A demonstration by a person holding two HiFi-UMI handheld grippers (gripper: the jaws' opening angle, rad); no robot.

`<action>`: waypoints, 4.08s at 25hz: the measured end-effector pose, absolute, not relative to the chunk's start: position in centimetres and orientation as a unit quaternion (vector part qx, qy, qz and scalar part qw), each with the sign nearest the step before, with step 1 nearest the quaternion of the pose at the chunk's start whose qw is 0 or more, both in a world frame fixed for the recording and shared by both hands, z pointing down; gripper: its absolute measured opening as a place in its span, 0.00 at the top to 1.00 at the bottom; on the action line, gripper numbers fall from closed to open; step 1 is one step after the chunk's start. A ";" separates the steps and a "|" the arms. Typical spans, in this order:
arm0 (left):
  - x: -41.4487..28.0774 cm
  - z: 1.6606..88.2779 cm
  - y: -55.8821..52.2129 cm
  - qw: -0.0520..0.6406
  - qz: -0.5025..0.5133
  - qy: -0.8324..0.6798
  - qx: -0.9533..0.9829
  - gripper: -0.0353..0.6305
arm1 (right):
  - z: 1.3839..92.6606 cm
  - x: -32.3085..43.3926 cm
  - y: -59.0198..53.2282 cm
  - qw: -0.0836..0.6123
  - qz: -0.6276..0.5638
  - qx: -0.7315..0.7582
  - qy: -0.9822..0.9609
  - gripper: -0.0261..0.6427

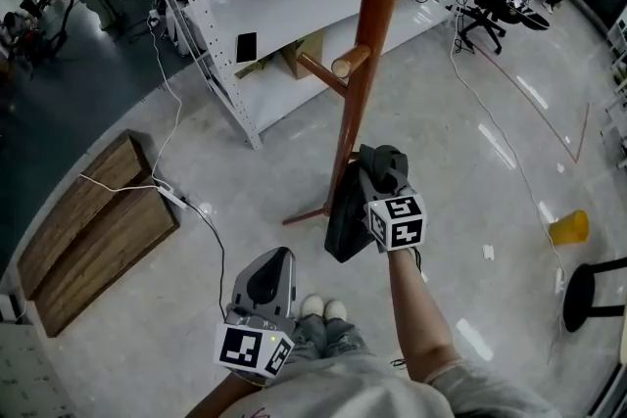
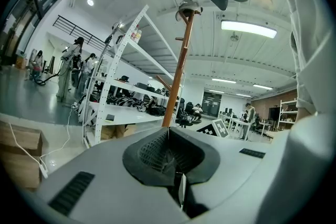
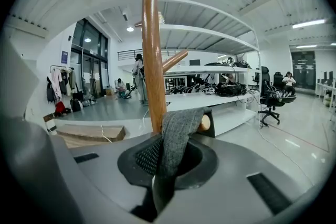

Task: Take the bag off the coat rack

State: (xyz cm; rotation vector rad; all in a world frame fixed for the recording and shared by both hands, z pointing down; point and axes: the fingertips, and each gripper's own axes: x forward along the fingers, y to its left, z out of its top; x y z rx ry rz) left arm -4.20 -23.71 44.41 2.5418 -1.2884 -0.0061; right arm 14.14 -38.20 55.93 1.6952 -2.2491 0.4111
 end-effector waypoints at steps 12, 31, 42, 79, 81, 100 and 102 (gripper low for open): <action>-1.6 41.7 -22.7 0.113 -0.016 -0.417 0.902 0.92 | 47.2 17.0 -34.3 0.081 0.083 0.611 -0.783 0.91; 0.4 36.1 -22.4 0.061 -0.081 -0.402 0.910 0.92 | 33.2 14.6 -25.8 0.020 -0.038 0.579 -0.814 0.91; 1.7 34.7 -21.6 0.050 -0.090 -0.403 0.909 0.92 | 31.1 13.7 -22.3 0.005 -0.054 0.548 -0.835 0.91; -9.2 33.8 -5.0 0.027 -0.092 -0.359 0.928 0.92 | 31.6 -2.2 -3.0 -0.006 -0.060 0.504 -0.862 0.91; -9.8 33.7 -4.0 0.028 -0.093 -0.357 0.929 0.92 | 31.4 -2.9 -1.9 -0.008 -0.061 0.503 -0.862 0.91; -9.3 32.4 2.0 0.013 -0.101 -0.372 0.923 0.92 | 31.6 -4.6 4.8 -0.009 -0.045 0.484 -0.874 0.91; -9.1 32.7 2.2 0.015 -0.100 -0.373 0.922 0.92 | 32.1 -4.2 5.1 -0.007 -0.040 0.483 -0.875 0.91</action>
